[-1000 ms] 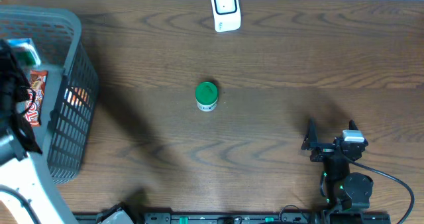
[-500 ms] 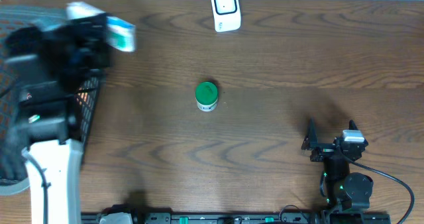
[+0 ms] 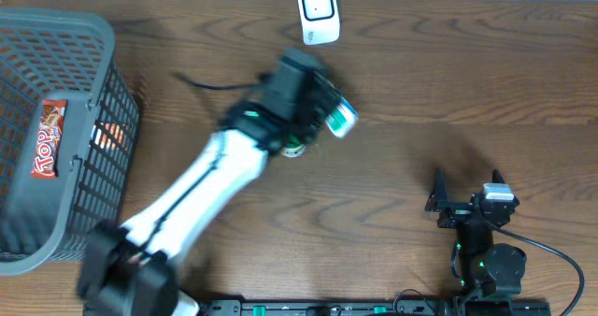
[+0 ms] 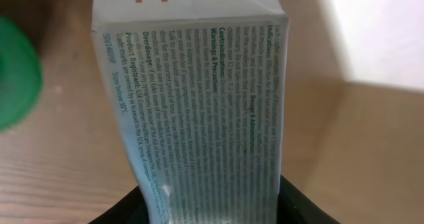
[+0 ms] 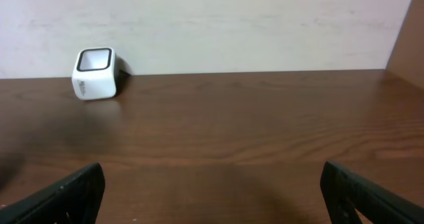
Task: Scan the item barcode
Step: 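Lift the Panadol box past the scanner and set it right of the bottle, then reach the left gripper into the basket and grasp the orange Kleenex pack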
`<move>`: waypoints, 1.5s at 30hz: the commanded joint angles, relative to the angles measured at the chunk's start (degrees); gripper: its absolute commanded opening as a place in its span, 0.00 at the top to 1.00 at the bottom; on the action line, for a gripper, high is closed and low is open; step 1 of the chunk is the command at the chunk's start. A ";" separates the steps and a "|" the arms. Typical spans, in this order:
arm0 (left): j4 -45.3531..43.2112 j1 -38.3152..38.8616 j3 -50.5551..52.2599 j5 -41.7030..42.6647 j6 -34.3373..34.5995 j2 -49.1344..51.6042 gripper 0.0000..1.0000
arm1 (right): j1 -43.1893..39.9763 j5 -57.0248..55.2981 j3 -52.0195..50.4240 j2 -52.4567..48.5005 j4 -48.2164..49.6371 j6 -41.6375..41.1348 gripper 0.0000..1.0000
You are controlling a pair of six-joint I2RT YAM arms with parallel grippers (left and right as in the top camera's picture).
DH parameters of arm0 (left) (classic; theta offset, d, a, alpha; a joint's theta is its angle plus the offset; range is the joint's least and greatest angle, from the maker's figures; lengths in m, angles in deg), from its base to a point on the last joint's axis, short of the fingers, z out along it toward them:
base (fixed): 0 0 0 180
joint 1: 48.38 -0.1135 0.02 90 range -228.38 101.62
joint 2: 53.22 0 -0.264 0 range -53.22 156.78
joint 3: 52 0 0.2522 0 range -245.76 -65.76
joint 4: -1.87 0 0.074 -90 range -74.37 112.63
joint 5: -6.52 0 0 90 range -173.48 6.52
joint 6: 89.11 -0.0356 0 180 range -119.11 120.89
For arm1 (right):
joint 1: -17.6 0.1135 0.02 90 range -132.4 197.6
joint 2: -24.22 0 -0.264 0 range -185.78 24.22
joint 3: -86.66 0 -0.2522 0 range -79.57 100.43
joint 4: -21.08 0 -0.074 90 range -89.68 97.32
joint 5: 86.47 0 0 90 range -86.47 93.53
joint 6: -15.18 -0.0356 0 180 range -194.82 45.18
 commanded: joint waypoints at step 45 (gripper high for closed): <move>34.60 -46.93 -25.51 -31.01 -30.49 -19.47 0.00 | 0.63 -0.33 -0.07 0.07 -0.20 -0.70 0.01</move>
